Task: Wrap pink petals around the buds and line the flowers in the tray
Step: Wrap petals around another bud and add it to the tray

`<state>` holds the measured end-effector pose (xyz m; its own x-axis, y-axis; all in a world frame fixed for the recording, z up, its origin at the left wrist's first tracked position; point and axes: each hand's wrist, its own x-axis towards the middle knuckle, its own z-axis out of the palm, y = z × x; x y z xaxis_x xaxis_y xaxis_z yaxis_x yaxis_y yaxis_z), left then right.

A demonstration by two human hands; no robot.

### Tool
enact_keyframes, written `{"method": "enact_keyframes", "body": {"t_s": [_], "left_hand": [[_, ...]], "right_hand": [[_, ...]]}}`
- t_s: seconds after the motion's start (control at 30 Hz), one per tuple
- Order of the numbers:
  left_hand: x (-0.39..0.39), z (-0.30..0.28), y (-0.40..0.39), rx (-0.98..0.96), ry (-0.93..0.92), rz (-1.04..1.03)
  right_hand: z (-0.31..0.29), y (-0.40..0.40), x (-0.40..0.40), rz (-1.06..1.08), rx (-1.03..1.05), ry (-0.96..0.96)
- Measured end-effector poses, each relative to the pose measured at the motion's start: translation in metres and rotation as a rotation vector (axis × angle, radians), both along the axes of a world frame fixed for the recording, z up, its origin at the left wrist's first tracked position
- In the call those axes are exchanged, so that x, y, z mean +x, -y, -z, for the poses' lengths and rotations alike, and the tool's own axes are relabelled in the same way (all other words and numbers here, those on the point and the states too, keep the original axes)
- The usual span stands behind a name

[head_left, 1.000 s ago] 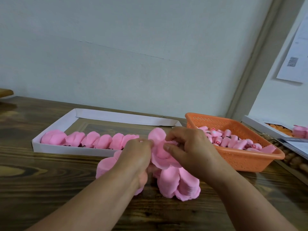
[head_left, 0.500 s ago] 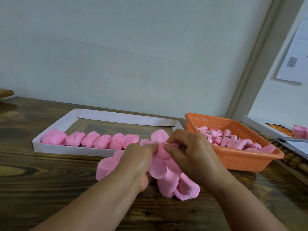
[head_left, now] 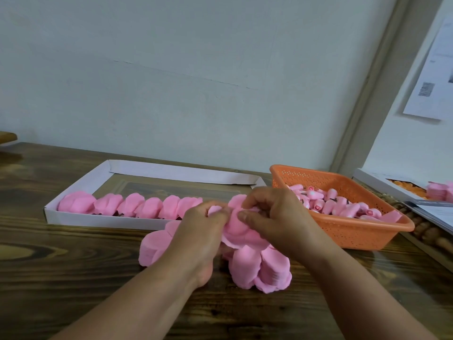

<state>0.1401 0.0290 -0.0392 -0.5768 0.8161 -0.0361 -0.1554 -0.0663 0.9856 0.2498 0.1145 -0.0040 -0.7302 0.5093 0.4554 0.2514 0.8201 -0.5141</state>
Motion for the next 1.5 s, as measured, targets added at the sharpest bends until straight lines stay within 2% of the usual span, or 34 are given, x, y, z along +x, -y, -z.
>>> {"method": "enact_keyframes", "body": {"t_s": [0.13,0.27,0.4,0.6,0.77,0.93,1.1,1.37,1.5], "left_hand": [[-0.002,0.002,0.001,0.051,0.062,0.039],[-0.001,0.004,0.006,0.081,0.033,0.134],[-0.001,0.004,0.007,0.073,0.073,0.135],[-0.001,0.003,0.007,0.050,0.095,0.145],[-0.006,-0.002,0.008,0.042,0.139,0.173],[-0.009,-0.005,0.011,0.011,0.251,0.233],[-0.008,-0.004,0.010,-0.021,0.286,0.227],[-0.005,-0.002,0.008,0.020,0.249,0.165],[-0.001,0.004,0.004,0.002,0.154,0.098]], "right_hand": [[-0.004,-0.006,0.000,0.001,-0.100,0.035],[-0.009,-0.007,-0.001,-0.012,-0.132,0.097],[-0.014,-0.009,0.000,-0.026,-0.177,0.122],[-0.023,-0.012,0.006,-0.042,-0.363,0.175],[-0.018,-0.008,0.006,-0.013,-0.243,0.091],[-0.015,-0.005,0.006,-0.025,-0.098,0.110],[-0.012,-0.003,0.005,-0.008,-0.285,0.139],[-0.007,-0.011,0.004,0.110,-0.372,-0.105],[-0.004,-0.011,0.001,0.129,-0.338,-0.121]]}}
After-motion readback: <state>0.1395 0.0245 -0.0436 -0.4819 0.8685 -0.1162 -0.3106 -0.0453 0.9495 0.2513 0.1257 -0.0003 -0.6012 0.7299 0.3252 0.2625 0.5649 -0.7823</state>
